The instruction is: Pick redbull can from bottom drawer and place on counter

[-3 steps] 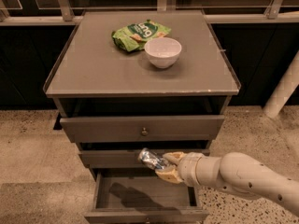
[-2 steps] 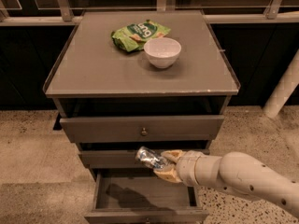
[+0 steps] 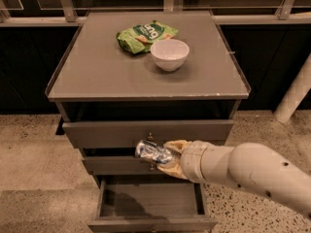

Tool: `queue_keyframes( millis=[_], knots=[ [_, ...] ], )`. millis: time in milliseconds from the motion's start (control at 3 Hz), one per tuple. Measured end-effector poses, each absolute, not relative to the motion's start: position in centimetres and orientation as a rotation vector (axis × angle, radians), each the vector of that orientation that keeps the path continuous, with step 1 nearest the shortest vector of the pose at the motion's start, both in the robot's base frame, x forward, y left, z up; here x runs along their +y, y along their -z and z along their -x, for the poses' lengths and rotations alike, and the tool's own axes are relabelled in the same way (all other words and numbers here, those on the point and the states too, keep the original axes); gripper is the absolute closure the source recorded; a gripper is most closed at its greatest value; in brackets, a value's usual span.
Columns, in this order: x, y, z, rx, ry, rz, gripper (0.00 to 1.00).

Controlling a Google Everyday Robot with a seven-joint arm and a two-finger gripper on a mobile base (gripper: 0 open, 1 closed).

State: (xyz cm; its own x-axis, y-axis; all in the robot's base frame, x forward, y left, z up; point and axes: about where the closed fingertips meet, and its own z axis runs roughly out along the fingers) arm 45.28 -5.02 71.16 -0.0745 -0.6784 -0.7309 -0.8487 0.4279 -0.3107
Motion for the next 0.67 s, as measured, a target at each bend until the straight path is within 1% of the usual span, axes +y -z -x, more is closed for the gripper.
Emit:
queue_keyframes(
  millis=[333, 667],
  knots=[
    [-4.53, -74.77, -46.17, 1.747, -0.22, 1.373, 1.0],
    [-4.5, -74.77, -46.15, 1.747, -0.22, 1.373, 1.0]
  ],
)
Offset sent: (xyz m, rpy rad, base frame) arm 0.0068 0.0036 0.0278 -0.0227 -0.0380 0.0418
